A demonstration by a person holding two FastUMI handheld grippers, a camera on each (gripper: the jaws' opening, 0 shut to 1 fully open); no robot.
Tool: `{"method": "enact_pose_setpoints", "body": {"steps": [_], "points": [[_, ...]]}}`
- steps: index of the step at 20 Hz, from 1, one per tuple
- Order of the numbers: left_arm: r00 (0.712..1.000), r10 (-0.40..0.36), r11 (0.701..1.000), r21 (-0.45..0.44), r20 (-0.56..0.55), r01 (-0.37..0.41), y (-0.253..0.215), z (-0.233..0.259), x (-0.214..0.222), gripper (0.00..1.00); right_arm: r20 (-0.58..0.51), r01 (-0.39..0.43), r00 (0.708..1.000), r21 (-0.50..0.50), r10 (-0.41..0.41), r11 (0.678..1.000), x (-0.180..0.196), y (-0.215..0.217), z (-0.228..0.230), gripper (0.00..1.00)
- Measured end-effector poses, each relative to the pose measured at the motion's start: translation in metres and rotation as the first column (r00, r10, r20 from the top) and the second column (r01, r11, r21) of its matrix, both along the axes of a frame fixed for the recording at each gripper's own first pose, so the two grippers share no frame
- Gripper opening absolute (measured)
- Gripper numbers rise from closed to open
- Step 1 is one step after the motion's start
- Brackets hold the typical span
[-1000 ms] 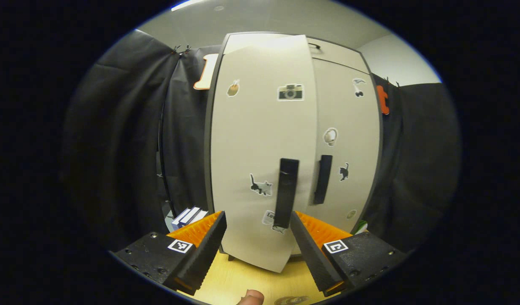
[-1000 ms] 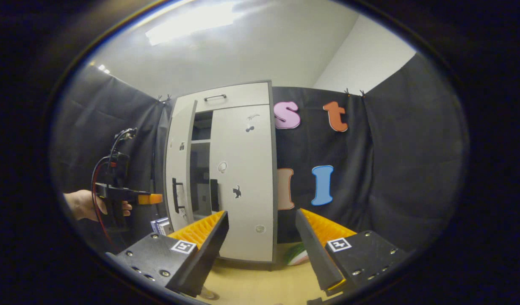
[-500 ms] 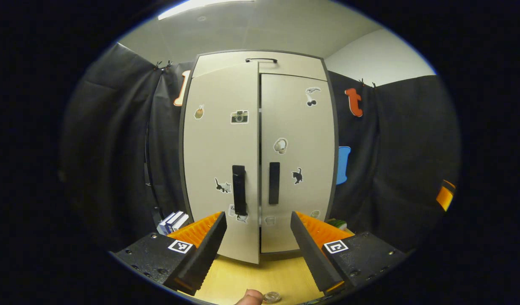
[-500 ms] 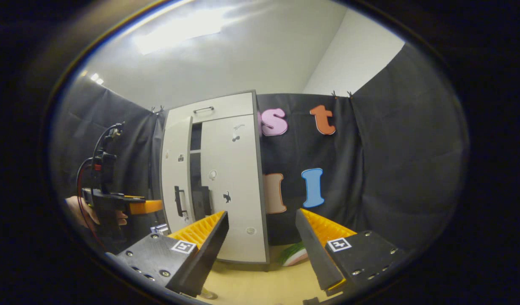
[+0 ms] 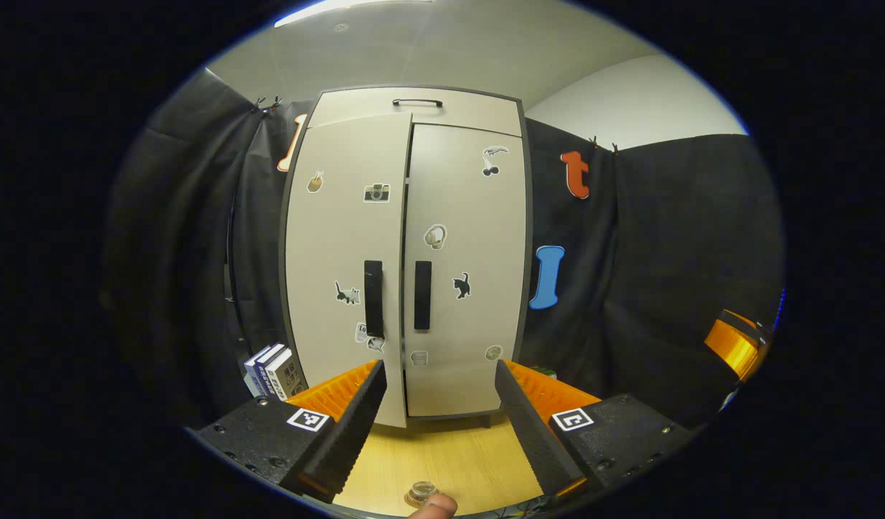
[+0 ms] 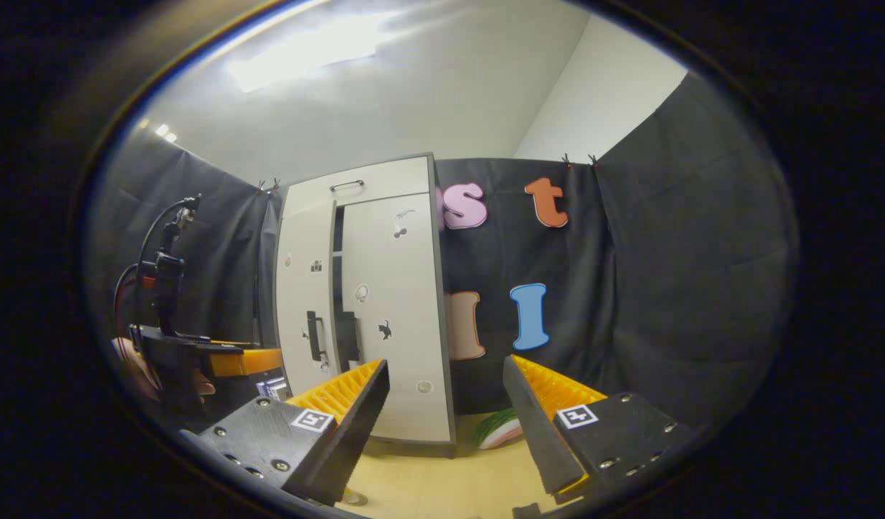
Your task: Grasp the bottle in the cabinet with the left hand and place it on the coaster, then close the right door with the right hand and the left door with the left hand.
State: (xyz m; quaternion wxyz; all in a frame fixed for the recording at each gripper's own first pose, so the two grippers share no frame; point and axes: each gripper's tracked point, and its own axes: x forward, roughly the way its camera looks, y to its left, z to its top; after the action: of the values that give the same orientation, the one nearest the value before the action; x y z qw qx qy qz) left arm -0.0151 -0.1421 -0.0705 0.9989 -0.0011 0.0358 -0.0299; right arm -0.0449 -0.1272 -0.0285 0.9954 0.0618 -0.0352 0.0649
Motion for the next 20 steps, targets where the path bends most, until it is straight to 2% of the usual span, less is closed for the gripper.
{"method": "enact_pose_setpoints", "body": {"steps": [4,8,9,12,14,15,18,19,20], "points": [[1.0,-0.009,1.0,0.02,0.001,0.009,0.0,-0.006,-0.008,0.96,0.004,0.001,1.0,0.001,-0.001,1.0,-0.003,0.009,0.002,0.94],[1.0,-0.021,1.0,0.012,0.017,0.02,0.01,0.0,-0.01,0.96,0.007,0.008,1.0,-0.009,-0.008,1.0,-0.004,0.025,0.007,0.96],[1.0,-0.022,1.0,0.008,0.021,0.021,0.015,0.003,-0.009,0.94,0.006,0.012,1.0,-0.01,-0.012,1.0,-0.003,0.03,0.009,0.96],[1.0,-0.008,1.0,0.007,0.012,0.008,0.037,0.004,-0.011,0.96,-0.002,0.017,1.0,-0.005,-0.017,1.0,0.002,0.049,0.009,0.94],[1.0,0.003,1.0,0.01,0.023,-0.004,0.053,0.008,-0.015,0.94,-0.001,0.024,1.0,-0.004,-0.024,1.0,0.004,0.058,0.008,0.96],[1.0,0.003,1.0,0.013,0.031,-0.004,0.06,0.01,-0.016,0.96,0.001,0.027,1.0,-0.005,-0.027,1.0,0.005,0.064,0.007,0.96],[0.998,0.016,0.999,0.048,0.063,-0.019,0.085,0.015,-0.026,0.96,0.008,0.026,1.0,-0.004,-0.026,1.0,0.004,0.079,0.006,0.96],[0.998,0.016,0.998,0.062,0.068,-0.021,0.091,0.012,-0.03,0.93,-0.003,0.013,1.0,-0.001,-0.013,1.0,0.002,0.087,0.002,0.96],[0.998,0.012,0.997,0.069,0.067,-0.017,0.094,0.01,-0.032,0.96,-0.012,0.006,1.0,0.0,-0.006,1.0,-0.001,0.093,0.0,0.94]]}}
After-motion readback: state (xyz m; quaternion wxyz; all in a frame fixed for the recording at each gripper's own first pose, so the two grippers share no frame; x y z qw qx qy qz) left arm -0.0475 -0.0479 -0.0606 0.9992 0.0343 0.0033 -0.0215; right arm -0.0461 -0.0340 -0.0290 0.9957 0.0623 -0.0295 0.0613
